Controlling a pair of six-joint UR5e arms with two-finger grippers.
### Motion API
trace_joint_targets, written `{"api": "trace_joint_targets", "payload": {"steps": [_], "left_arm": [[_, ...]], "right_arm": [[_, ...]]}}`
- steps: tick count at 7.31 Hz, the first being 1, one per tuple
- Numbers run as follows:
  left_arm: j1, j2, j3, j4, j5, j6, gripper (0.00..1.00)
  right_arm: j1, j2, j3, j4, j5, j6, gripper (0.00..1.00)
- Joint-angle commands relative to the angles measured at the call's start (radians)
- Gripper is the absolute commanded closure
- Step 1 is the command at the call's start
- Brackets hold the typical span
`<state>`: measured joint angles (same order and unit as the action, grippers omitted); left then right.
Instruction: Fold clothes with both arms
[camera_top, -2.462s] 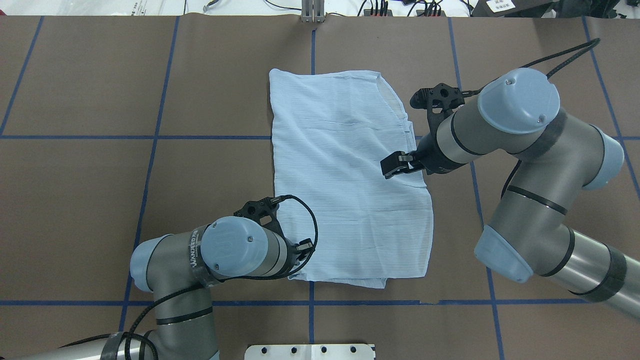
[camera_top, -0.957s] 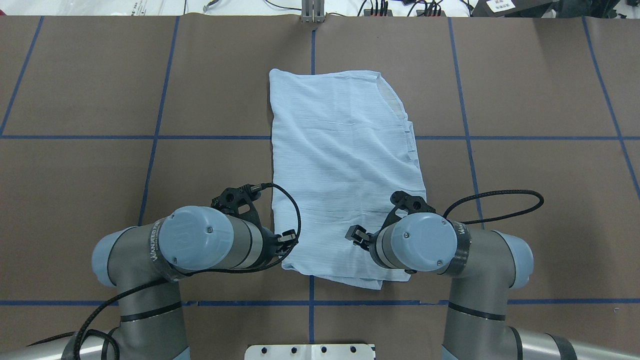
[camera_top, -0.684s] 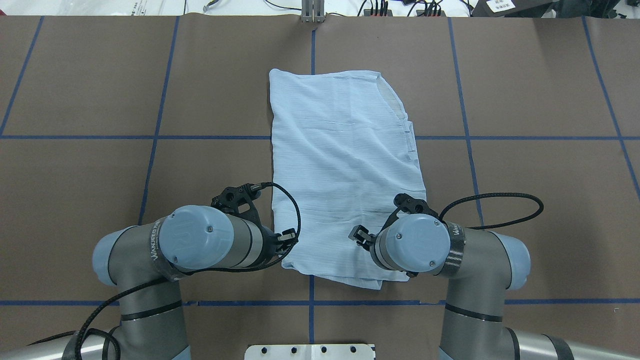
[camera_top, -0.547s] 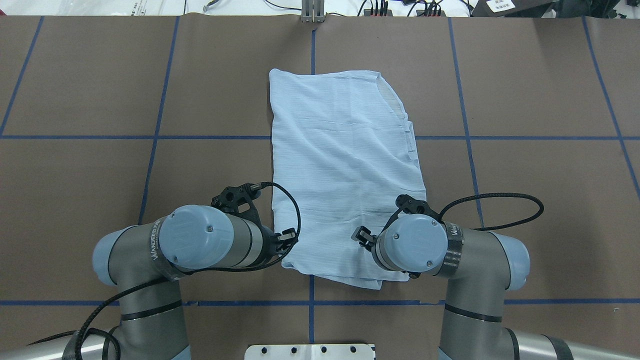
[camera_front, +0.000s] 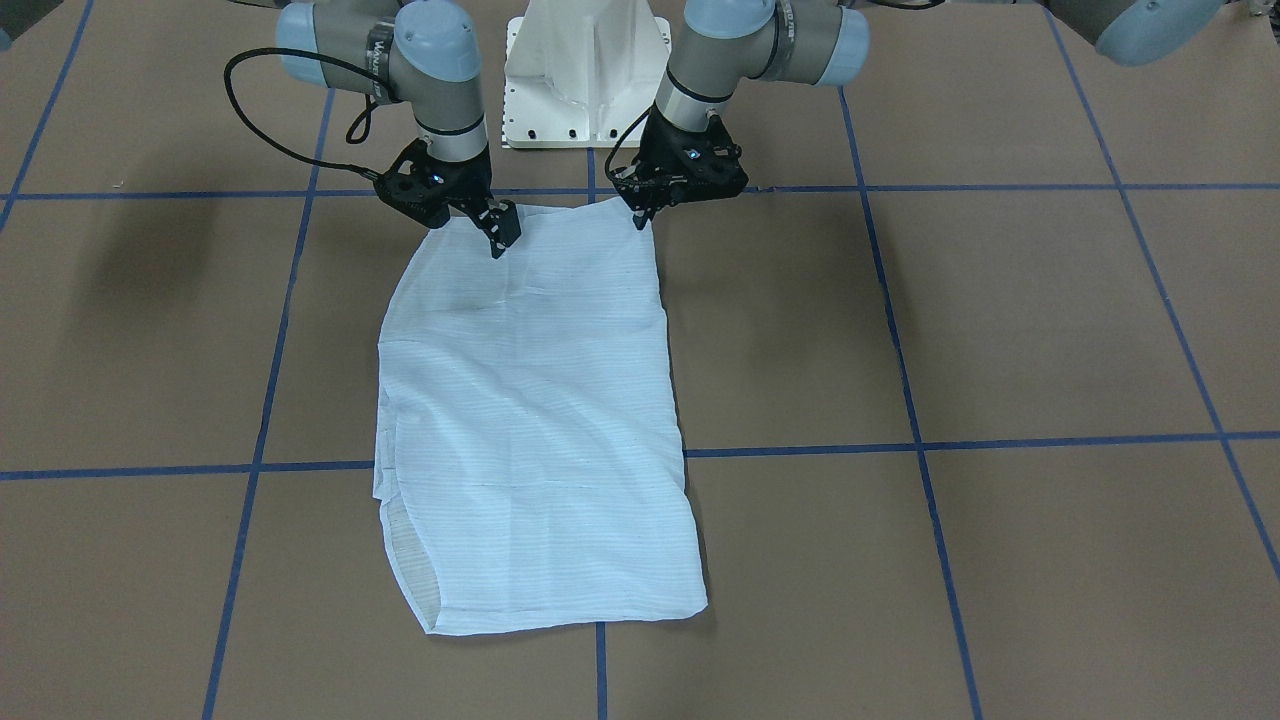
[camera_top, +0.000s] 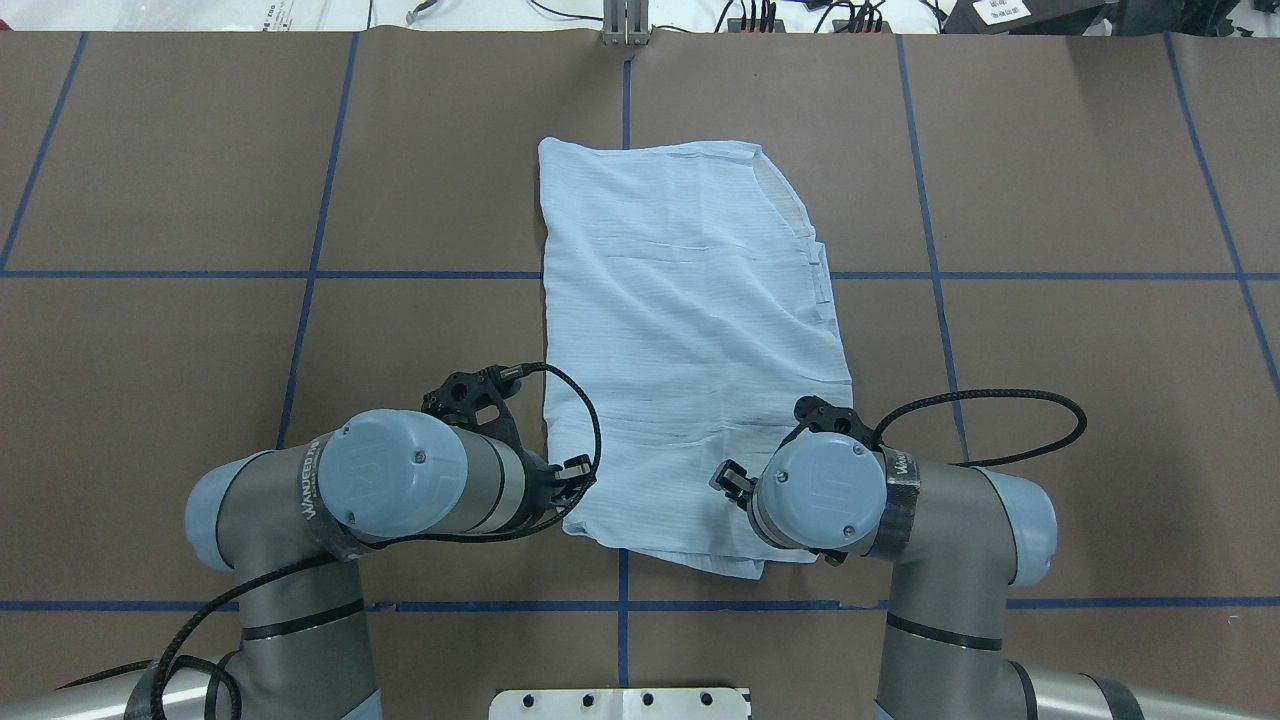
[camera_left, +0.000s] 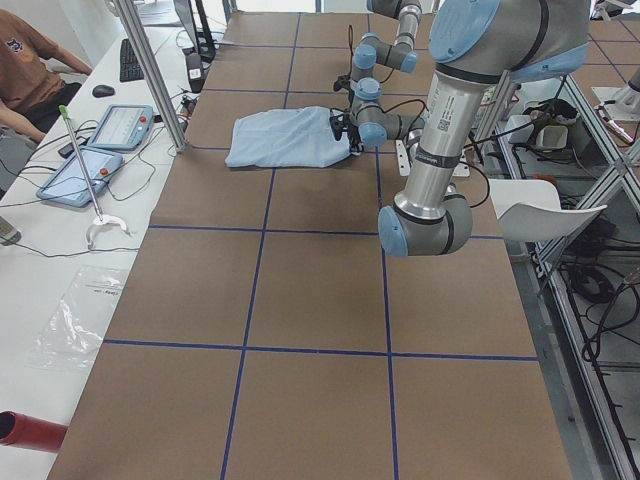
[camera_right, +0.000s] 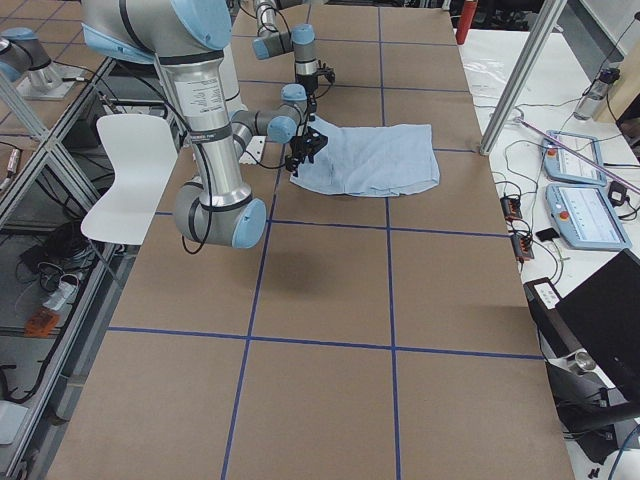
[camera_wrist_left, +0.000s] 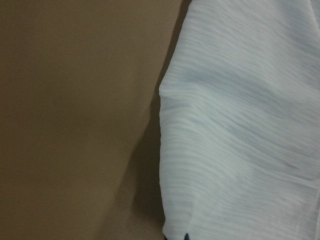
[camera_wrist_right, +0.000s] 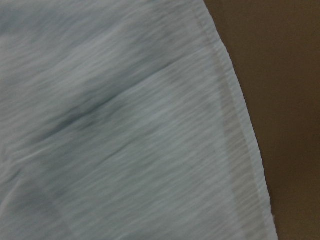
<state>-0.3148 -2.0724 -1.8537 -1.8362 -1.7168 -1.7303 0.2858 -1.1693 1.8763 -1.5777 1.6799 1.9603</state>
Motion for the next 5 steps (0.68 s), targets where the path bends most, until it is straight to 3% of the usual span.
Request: {"api": "trace_joint_targets", "payload": {"steps": [1, 5], "left_arm": [[-0.004, 0.0, 0.001, 0.0, 0.0, 0.0, 1.0], [-0.006, 0.0, -0.001, 0.0, 0.002, 0.0, 1.0]], "right_arm": [[-0.011, -0.001, -0.005, 0.002, 0.0, 0.0, 0.01], [-0.03, -0.004, -0.006, 0.007, -0.003, 0.0, 0.01]]}}
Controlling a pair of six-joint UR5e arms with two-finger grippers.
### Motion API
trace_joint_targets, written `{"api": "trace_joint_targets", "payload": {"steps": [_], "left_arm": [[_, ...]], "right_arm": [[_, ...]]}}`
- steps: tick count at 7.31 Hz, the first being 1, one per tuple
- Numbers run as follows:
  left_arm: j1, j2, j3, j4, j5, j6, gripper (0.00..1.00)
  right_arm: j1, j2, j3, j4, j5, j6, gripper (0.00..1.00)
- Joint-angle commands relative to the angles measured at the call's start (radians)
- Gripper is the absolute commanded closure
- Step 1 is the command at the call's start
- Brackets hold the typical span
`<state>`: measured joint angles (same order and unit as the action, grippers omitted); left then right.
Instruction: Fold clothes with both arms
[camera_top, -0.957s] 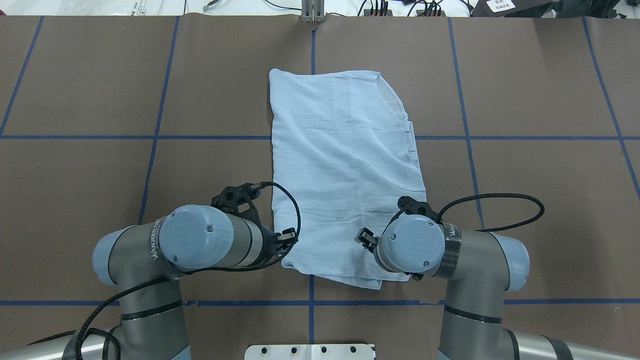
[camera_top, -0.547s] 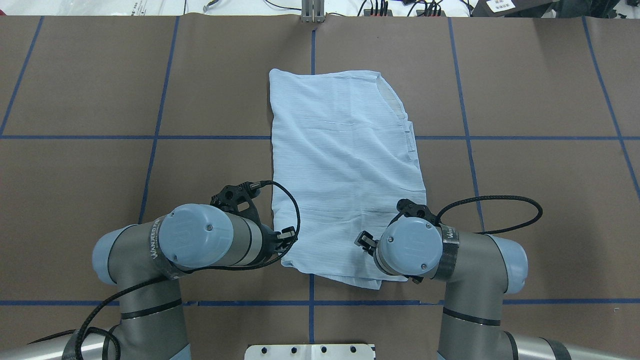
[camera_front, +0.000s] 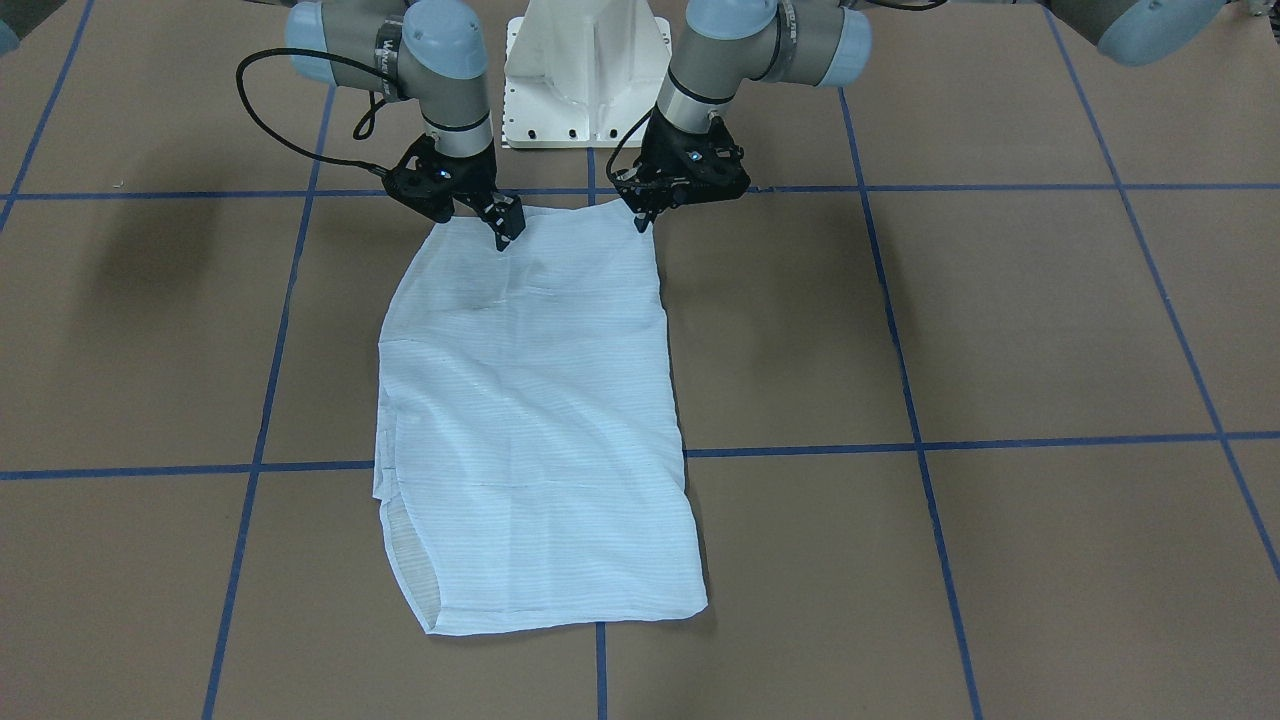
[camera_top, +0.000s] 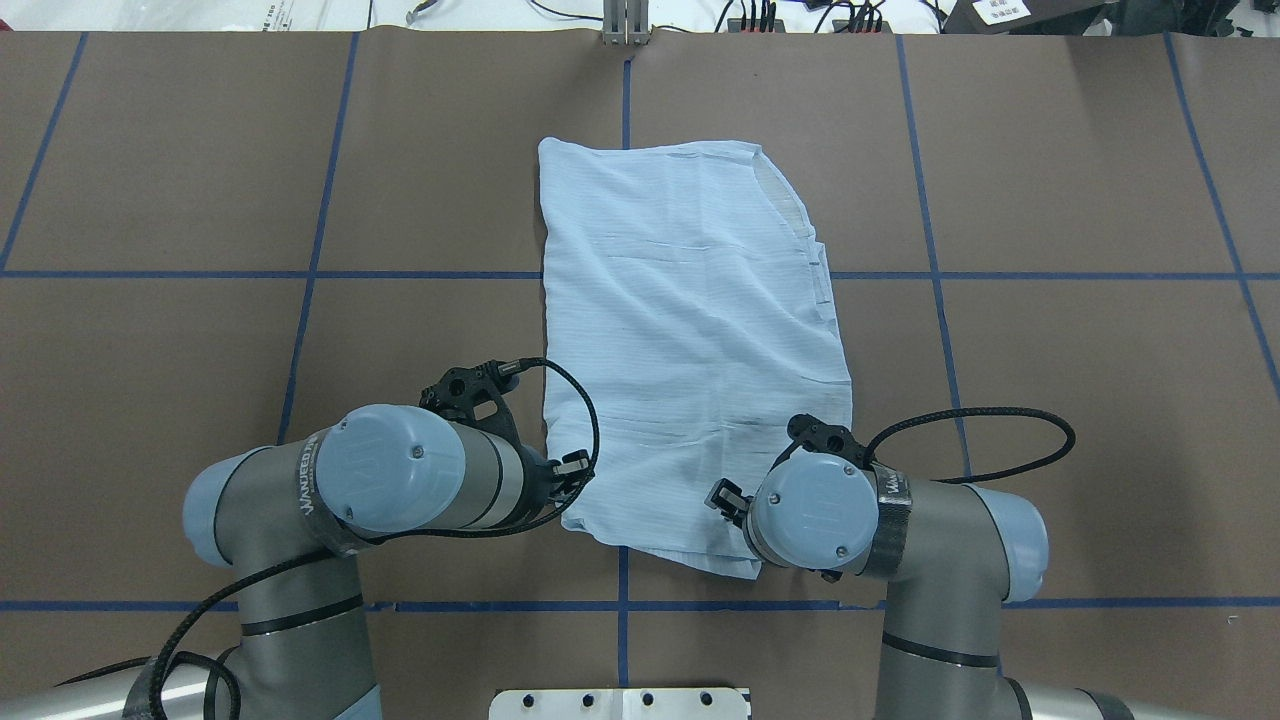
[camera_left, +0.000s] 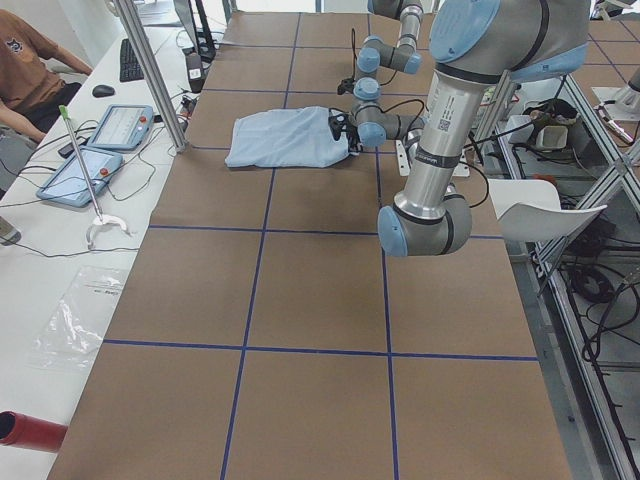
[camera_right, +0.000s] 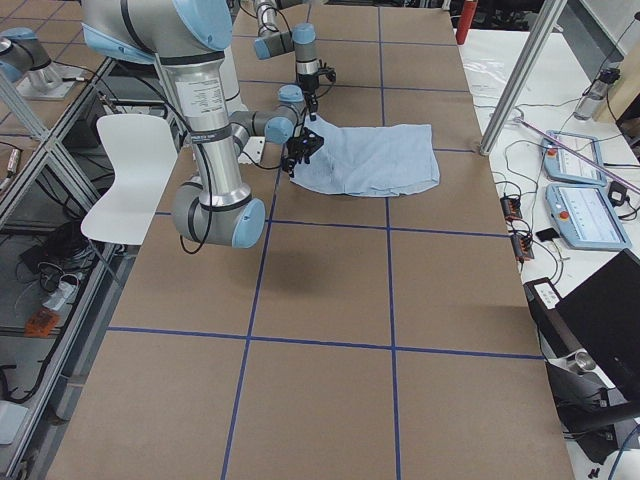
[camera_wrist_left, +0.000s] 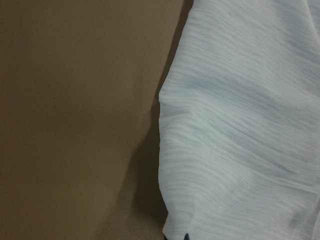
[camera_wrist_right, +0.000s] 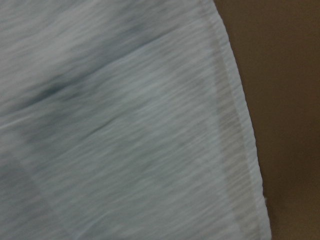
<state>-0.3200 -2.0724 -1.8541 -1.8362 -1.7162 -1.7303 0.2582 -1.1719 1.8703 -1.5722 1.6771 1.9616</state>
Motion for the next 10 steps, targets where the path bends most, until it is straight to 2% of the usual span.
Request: {"api": "trace_joint_targets", "payload": {"steps": [1, 3, 4, 5, 8, 10], "left_arm": [[0.001, 0.0, 0.0, 0.0, 0.001, 0.0, 1.0], [0.001, 0.0, 0.001, 0.0, 0.001, 0.0, 1.0], [0.001, 0.0, 0.0, 0.0, 0.001, 0.0, 1.0], [0.001, 0.0, 0.0, 0.0, 0.001, 0.0, 1.0], [-0.001, 0.0, 0.0, 0.0, 0.003, 0.0, 1.0], [-0.001, 0.0, 0.001, 0.0, 0.003, 0.0, 1.0]], "right_arm": [[-0.005, -0.003, 0.0, 0.003, 0.0, -0.001, 0.01], [-0.01, -0.005, 0.0, 0.004, -0.002, 0.0, 0.03], [-0.01, -0.006, 0.0, 0.004, -0.002, 0.0, 0.09], [-0.011, -0.008, 0.0, 0.004, -0.002, 0.0, 0.16], [-0.014, -0.009, 0.0, 0.006, -0.004, 0.0, 0.5], [-0.014, -0.009, 0.0, 0.006, -0.004, 0.0, 0.64]]}}
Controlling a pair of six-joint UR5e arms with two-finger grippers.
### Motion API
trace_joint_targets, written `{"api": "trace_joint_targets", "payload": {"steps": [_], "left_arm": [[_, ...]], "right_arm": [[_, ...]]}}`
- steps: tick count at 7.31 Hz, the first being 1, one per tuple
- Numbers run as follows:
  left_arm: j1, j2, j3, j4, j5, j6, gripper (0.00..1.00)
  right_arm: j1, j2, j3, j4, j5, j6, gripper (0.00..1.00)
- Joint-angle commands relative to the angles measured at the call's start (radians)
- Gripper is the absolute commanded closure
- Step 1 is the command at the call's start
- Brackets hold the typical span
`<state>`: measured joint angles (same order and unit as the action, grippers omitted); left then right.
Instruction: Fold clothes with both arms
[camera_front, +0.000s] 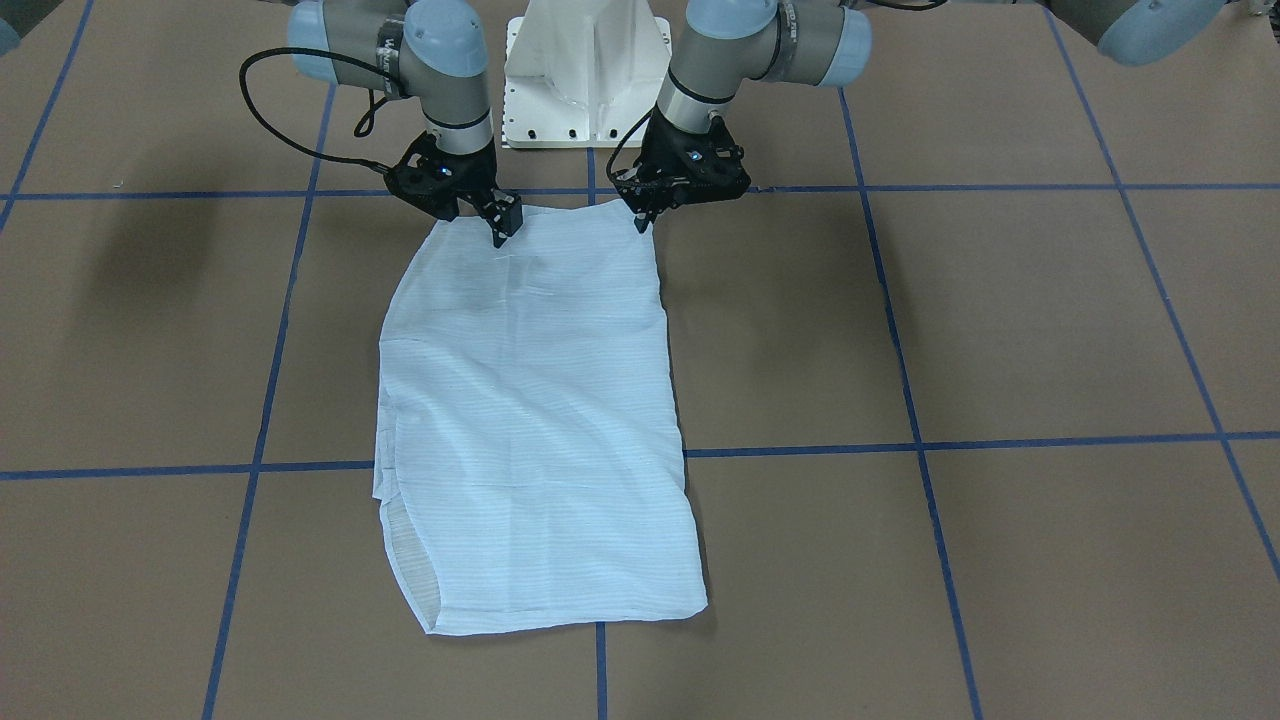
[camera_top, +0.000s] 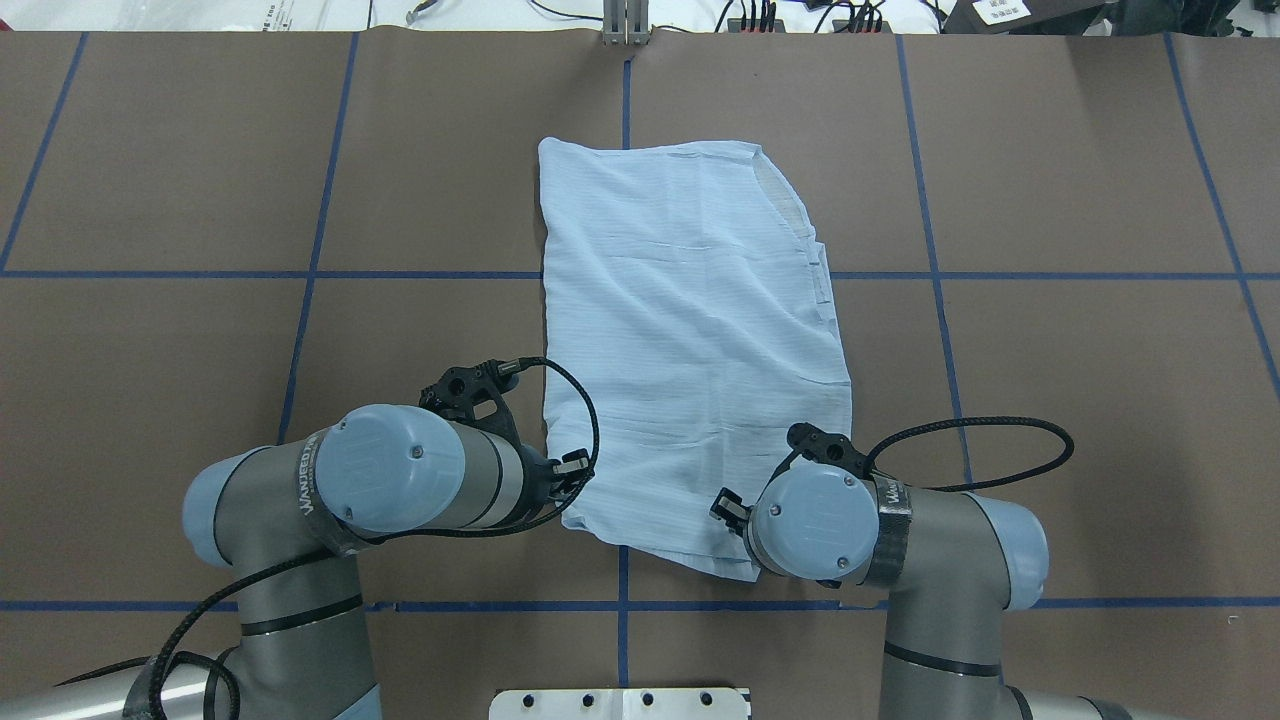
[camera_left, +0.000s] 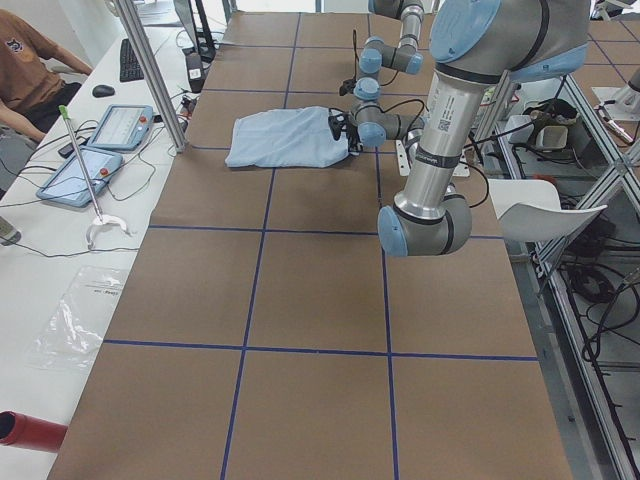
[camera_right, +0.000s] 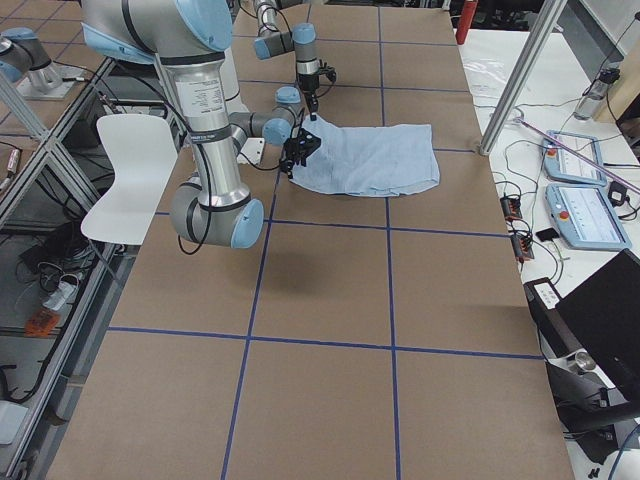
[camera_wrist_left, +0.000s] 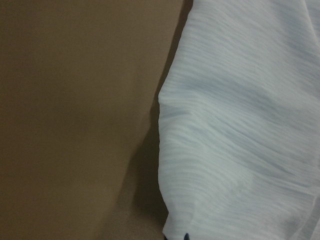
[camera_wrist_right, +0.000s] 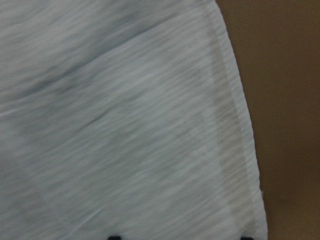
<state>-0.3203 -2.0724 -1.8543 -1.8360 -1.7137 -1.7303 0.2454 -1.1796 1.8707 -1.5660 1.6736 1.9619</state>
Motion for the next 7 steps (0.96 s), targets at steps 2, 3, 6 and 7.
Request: {"api": "trace_joint_targets", "payload": {"steps": [2, 3, 6, 7], "left_arm": [[-0.002, 0.0, 0.001, 0.0, -0.001, 0.0, 1.0], [-0.002, 0.0, 0.001, 0.0, 0.0, 0.0, 1.0], [-0.002, 0.0, 0.012, -0.003, -0.003, 0.0, 1.0], [-0.002, 0.0, 0.014, -0.003, -0.003, 0.0, 1.0]], "right_arm": [[-0.001, 0.003, 0.004, 0.0, 0.001, -0.003, 0.78], [0.0, 0.003, 0.008, -0.002, 0.001, -0.003, 0.79], [0.005, 0.005, 0.022, -0.006, 0.006, -0.005, 0.82], [0.005, 0.002, 0.019, -0.006, 0.006, -0.005, 0.82]]}}
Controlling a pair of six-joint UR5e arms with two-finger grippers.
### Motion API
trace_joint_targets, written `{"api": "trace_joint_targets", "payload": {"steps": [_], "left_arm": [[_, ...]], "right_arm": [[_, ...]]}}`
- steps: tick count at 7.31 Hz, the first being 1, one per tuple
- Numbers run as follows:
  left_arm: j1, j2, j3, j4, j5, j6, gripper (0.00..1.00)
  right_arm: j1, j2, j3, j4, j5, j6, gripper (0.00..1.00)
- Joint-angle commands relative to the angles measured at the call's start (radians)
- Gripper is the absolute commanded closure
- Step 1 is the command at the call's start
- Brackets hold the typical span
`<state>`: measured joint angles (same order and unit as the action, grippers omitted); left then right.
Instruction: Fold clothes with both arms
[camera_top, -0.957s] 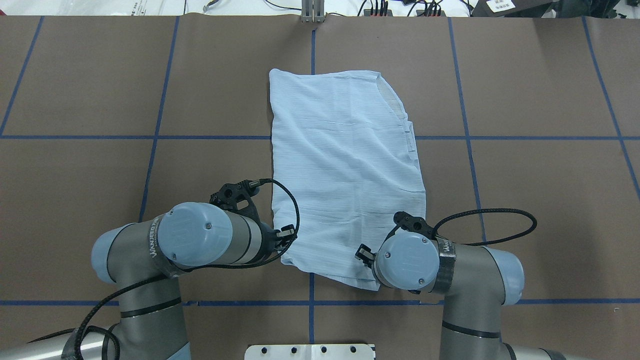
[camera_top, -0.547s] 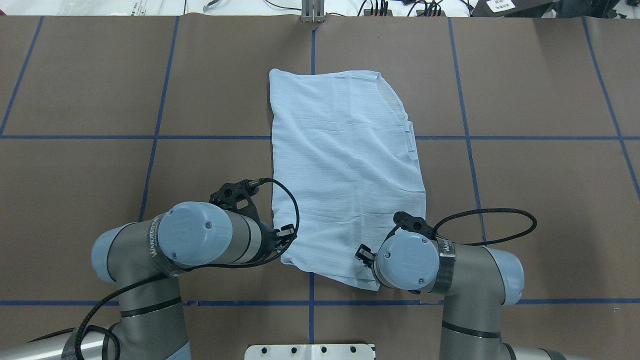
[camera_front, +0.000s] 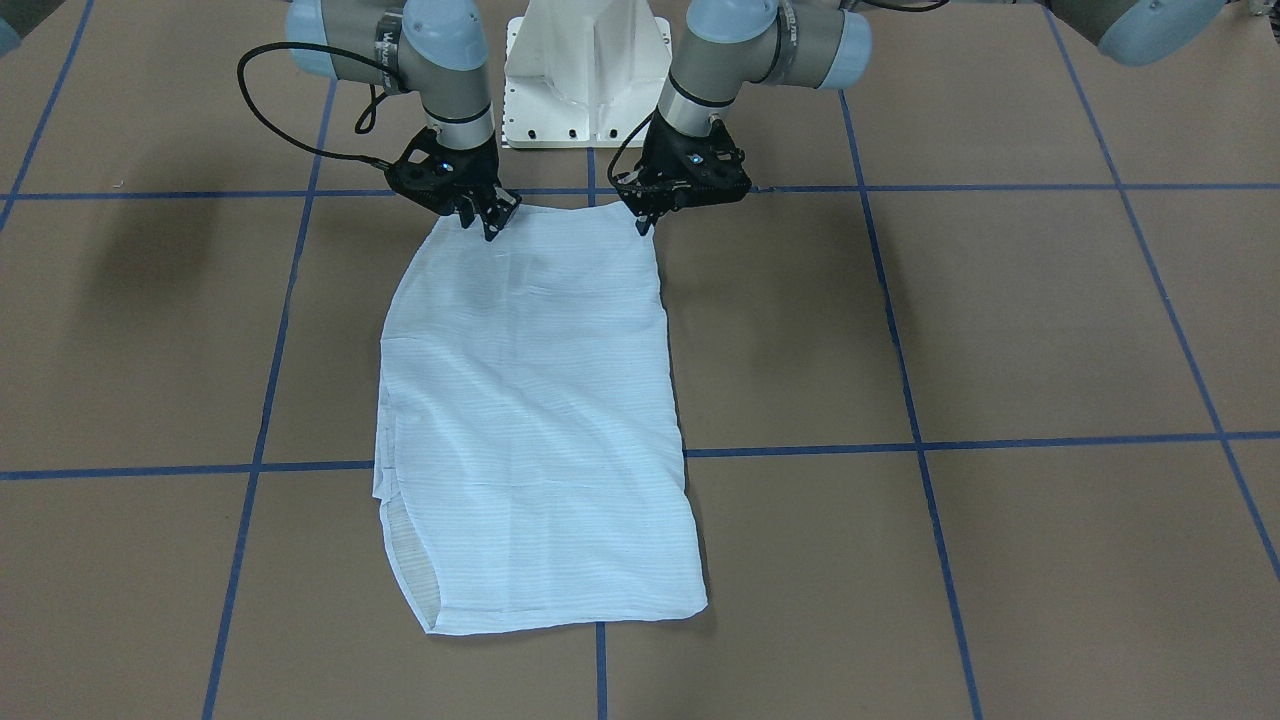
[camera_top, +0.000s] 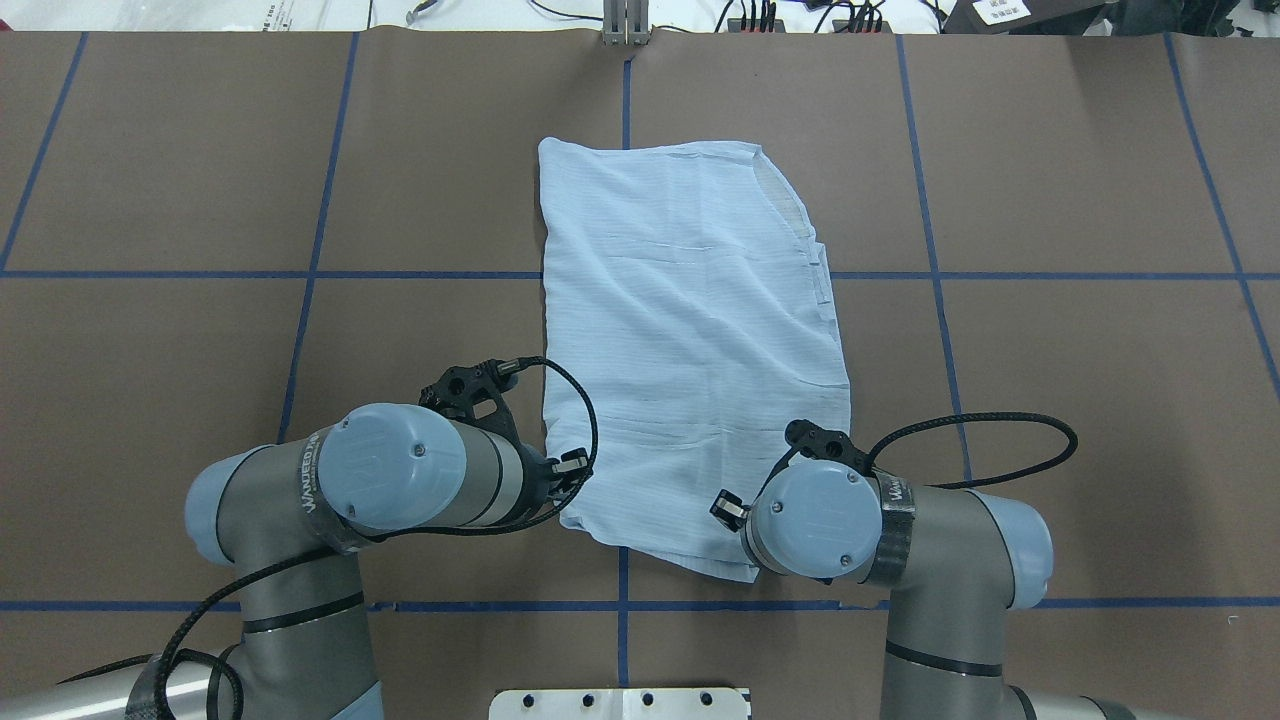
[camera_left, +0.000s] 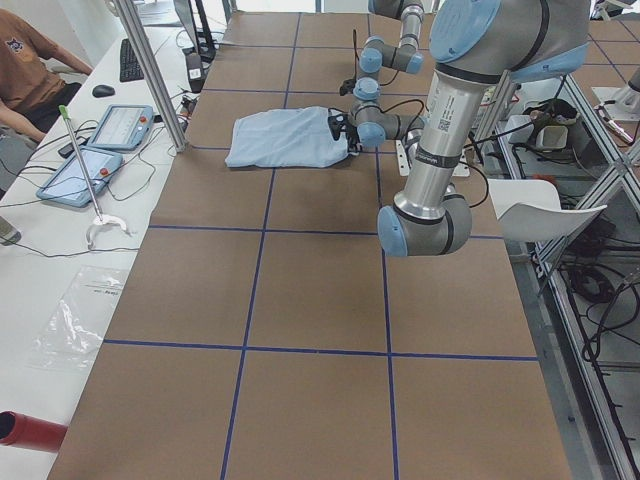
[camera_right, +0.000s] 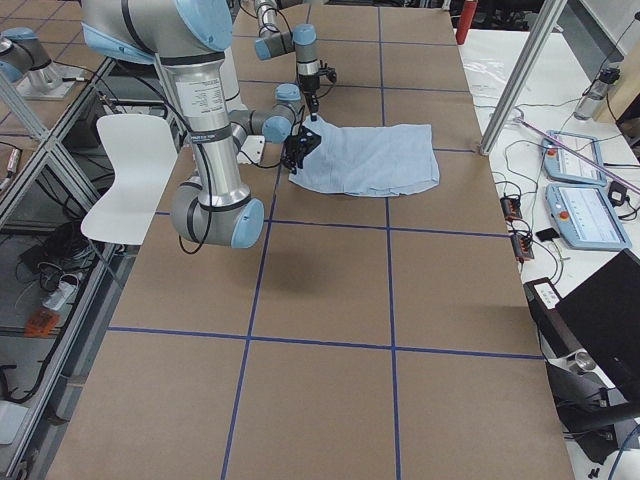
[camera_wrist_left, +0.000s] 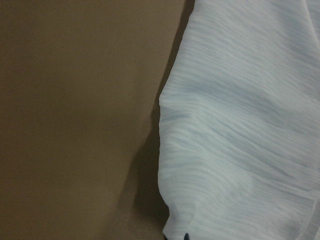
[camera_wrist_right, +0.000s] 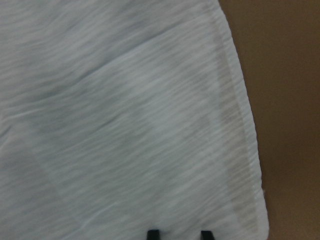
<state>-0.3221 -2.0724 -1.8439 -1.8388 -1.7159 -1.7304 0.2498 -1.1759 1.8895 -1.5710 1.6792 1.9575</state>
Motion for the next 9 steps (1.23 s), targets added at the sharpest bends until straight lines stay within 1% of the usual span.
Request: {"api": "trace_joint_targets", "payload": {"steps": [1, 2, 3, 4, 5, 7, 9], "left_arm": [[0.0, 0.0, 0.002, -0.002, -0.001, 0.0, 1.0], [0.0, 0.0, 0.002, 0.0, -0.001, 0.0, 1.0], [-0.002, 0.0, 0.002, 0.0, -0.001, 0.0, 1.0], [-0.005, 0.0, 0.002, 0.0, -0.001, 0.0, 1.0], [-0.003, -0.002, 0.002, 0.0, -0.001, 0.0, 1.0], [-0.005, 0.0, 0.002, 0.0, 0.001, 0.0, 1.0], [-0.003, 0.0, 0.002, 0.0, 0.001, 0.0, 1.0]], "right_arm": [[0.0, -0.004, 0.003, -0.001, 0.001, 0.0, 0.82], [-0.001, 0.001, 0.003, -0.001, 0.002, 0.001, 0.77], [0.0, 0.005, 0.005, -0.001, -0.001, 0.008, 0.33], [0.0, 0.005, 0.003, 0.005, -0.007, 0.05, 0.01], [0.006, 0.005, 0.005, 0.006, -0.009, 0.137, 0.0], [0.008, 0.005, 0.01, 0.006, -0.032, 0.245, 0.0], [0.006, 0.005, 0.002, 0.005, -0.033, 0.288, 0.0]]}}
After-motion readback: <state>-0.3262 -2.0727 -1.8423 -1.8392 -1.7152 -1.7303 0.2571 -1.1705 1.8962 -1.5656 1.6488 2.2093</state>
